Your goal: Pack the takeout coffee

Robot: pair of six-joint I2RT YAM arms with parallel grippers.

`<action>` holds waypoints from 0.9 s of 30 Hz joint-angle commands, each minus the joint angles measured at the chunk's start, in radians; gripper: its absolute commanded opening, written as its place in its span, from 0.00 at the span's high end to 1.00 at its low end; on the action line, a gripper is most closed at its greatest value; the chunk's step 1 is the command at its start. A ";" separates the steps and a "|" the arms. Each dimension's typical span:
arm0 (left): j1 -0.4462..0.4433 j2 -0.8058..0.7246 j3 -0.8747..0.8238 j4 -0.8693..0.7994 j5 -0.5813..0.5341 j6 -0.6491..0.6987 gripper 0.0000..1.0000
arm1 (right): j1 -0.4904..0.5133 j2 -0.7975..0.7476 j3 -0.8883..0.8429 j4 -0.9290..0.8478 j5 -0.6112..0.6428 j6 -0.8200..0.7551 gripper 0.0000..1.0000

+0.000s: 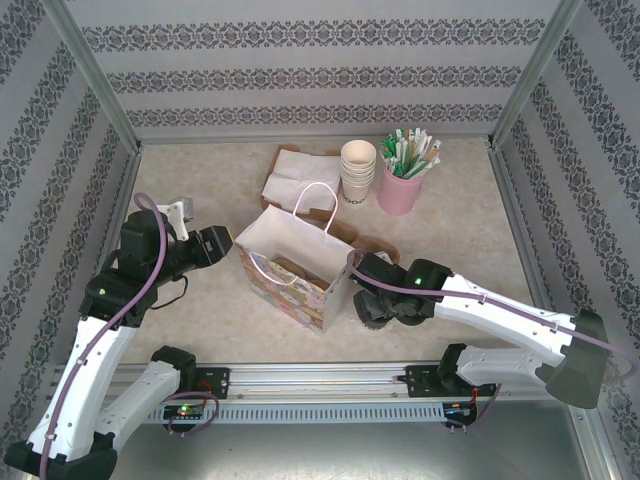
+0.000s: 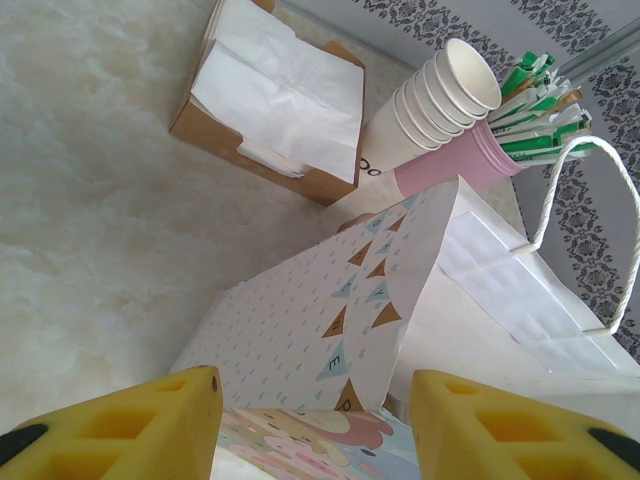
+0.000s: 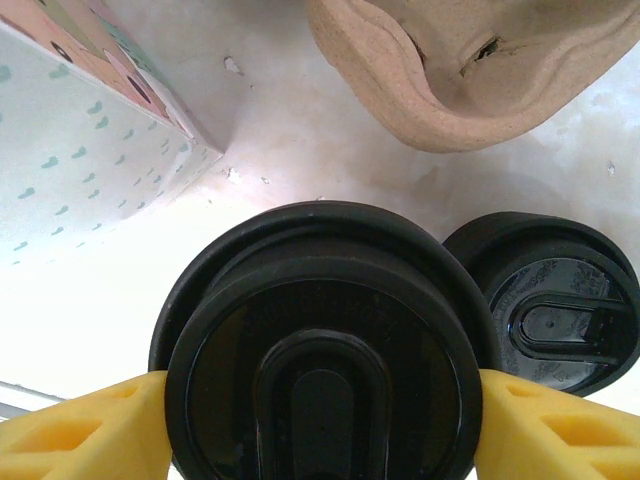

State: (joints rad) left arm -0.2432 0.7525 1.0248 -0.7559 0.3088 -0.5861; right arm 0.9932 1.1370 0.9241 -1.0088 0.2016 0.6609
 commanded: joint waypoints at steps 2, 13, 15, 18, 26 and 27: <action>-0.011 -0.004 -0.006 -0.027 -0.004 -0.020 0.47 | 0.007 0.013 -0.028 -0.021 0.006 0.023 0.25; -0.011 -0.003 -0.008 -0.030 -0.002 -0.026 0.47 | -0.007 0.018 -0.034 -0.018 -0.002 0.014 0.22; -0.011 -0.002 -0.007 -0.029 -0.001 -0.026 0.47 | -0.008 0.015 -0.036 -0.013 -0.004 0.014 0.22; -0.011 -0.002 -0.007 -0.030 -0.001 -0.027 0.47 | -0.011 0.015 -0.041 -0.007 -0.016 0.014 0.22; -0.011 -0.001 -0.005 -0.031 -0.003 -0.027 0.47 | -0.013 -0.009 -0.021 -0.029 0.001 0.011 0.30; -0.011 -0.002 -0.005 -0.030 -0.003 -0.029 0.47 | -0.013 -0.013 -0.011 -0.037 0.002 0.005 0.30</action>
State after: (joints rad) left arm -0.2432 0.7528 1.0248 -0.7563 0.3092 -0.6075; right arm 0.9890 1.1370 0.9077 -0.9997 0.1974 0.6674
